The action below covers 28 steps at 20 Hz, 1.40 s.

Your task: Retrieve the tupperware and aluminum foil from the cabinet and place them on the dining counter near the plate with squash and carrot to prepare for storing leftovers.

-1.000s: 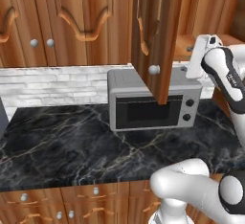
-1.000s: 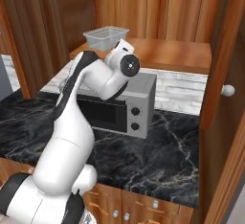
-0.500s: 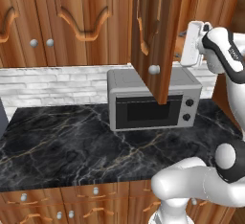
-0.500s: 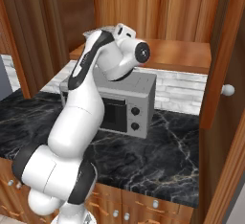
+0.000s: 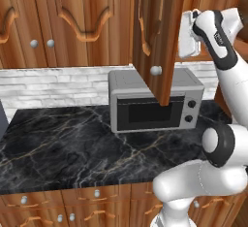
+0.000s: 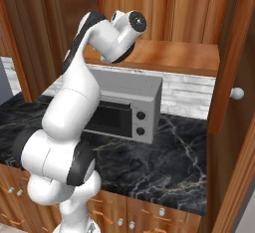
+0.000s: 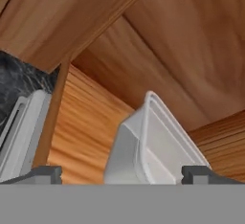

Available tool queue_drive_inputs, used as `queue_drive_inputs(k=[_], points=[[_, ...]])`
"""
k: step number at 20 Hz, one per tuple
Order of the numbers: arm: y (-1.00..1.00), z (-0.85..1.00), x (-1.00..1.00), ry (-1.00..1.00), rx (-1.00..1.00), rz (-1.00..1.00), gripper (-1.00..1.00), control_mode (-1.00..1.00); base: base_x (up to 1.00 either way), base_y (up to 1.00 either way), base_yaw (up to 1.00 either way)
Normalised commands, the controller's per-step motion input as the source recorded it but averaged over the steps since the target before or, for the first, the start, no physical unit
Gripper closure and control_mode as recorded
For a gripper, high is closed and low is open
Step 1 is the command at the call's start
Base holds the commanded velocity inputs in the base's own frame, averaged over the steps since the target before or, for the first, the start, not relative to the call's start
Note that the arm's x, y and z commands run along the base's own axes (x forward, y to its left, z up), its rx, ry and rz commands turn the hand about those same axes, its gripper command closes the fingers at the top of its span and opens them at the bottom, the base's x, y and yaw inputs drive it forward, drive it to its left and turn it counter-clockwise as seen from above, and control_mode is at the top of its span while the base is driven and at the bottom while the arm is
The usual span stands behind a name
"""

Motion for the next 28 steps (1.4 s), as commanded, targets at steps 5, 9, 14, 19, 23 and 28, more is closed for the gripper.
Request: queue_drive_inputs(k=[5,9,14,19,23,28], points=[[0.00,0.01,0.38,0.18,-0.08,0.00,-1.00,-1.00,0.00,0.00,0.00],[0.00,-0.03,0.49,0.15,-0.06,0.00,-1.00,-1.00,0.00,0.00,0.00],[0.00,-0.27,0.52,0.09,-0.03,0.03,-1.00,-1.00,0.00,0.00,0.00],[0.02,-0.50,0.36,0.05,-0.06,0.07,-1.00,-1.00,0.00,0.00,0.00],[0.22,-0.57,0.25,0.01,-0.08,0.08,1.00,-1.00,0.00,0.00,0.00],[0.06,-0.62,-0.07,-0.26,0.00,-0.01,1.00,-1.00,0.00,0.00,0.00]])
